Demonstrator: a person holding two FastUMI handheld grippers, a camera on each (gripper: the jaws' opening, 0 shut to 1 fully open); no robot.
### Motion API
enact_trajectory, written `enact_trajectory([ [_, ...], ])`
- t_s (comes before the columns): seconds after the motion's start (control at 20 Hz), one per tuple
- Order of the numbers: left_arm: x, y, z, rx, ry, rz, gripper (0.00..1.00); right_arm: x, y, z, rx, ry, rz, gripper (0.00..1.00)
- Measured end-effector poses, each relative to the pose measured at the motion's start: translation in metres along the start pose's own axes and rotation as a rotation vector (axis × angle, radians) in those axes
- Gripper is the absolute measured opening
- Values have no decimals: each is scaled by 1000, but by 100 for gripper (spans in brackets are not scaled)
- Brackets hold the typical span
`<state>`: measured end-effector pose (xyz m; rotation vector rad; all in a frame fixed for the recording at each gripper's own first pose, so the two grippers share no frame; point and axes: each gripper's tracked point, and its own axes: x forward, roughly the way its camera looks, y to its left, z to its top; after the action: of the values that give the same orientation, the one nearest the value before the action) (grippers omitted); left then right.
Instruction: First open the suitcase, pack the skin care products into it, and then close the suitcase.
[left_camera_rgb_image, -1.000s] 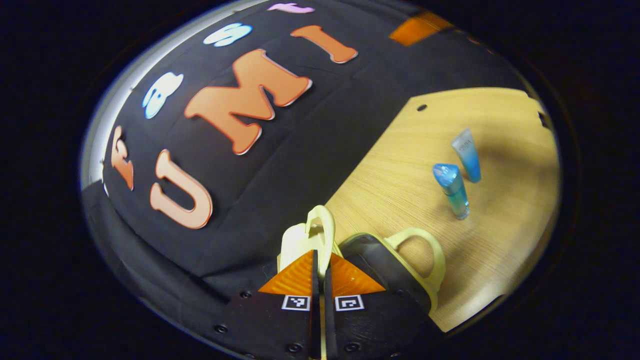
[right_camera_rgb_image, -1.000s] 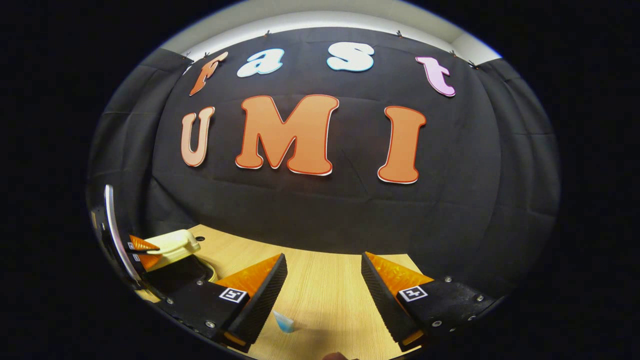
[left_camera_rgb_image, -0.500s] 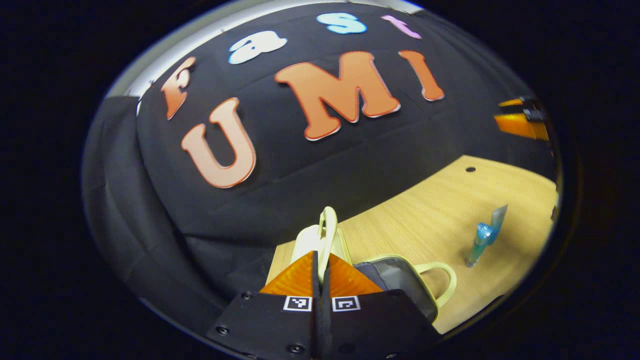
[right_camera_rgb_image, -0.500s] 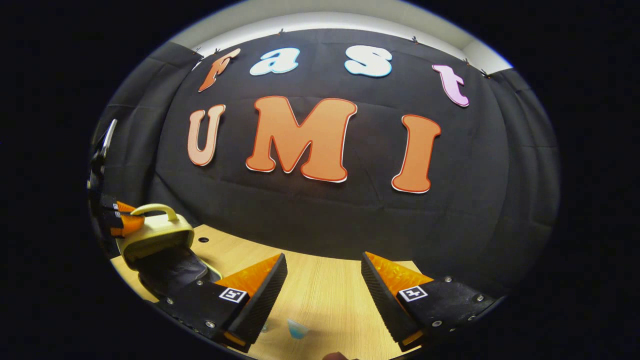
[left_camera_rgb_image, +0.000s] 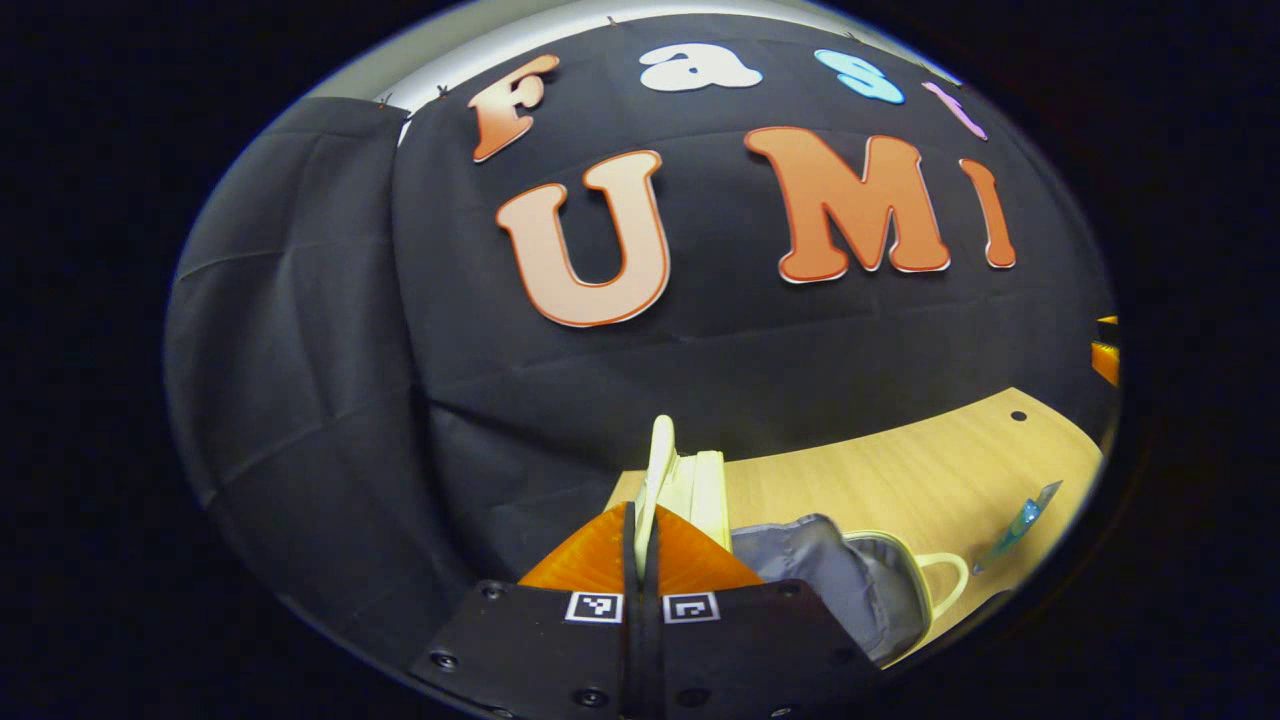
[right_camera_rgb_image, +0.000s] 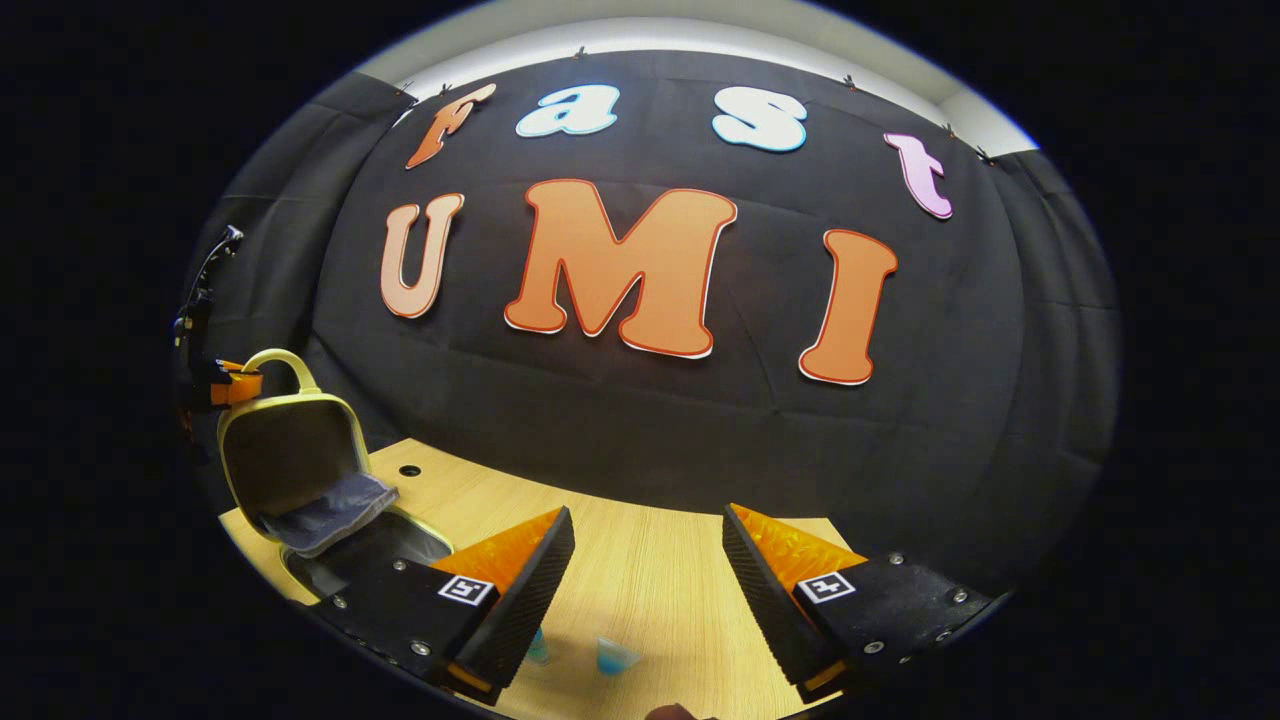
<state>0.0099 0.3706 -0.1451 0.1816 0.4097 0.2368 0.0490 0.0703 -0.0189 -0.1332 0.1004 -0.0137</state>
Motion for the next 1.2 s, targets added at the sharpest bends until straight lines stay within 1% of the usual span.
enact_trajectory([
  [0.15, 10, 35, -17, -25, 26, 26, 0, 2, 10, 2, -2, 9, -3, 95],
  [0.3, 22, 66, -39, -26, 65, 41, 0, 3, 24, 6, -19, 12, -6, 95],
  [0.35, 26, 75, -48, -44, 82, 40, 0, 3, 30, 6, -22, 13, -6, 95],
  [0.45, 37, 94, -66, -89, 110, 42, 0, 4, 42, 3, 7, 34, 1, 95],
  [0.55, 50, 112, -87, -107, 139, 50, 0, 4, 54, 2, 34, 49, -5, 95],
  [0.75, 65, 140, -131, -118, 203, 53, 0, 4, 72, 1, 38, 67, -26, 95],
  [0.9, 78, 153, -170, -120, 266, 61, 0, 3, 83, -4, 79, 103, -33, 95],
  [1.05, 92, 159, -204, -160, 310, 63, 0, -1, 83, -6, 106, 127, -59, 95],
  [1.1, 95, 161, -213, -163, 322, 71, 4, -2, 81, -7, 102, 134, -70, 95],
  [1.15, 97, 166, -220, -157, 323, 100, 5, -4, 80, -11, 96, 142, -81, 95],
  [1.2, 95, 170, -229, -150, 345, 115, 12, -4, 79, -12, 94, 150, -89, 95],
])
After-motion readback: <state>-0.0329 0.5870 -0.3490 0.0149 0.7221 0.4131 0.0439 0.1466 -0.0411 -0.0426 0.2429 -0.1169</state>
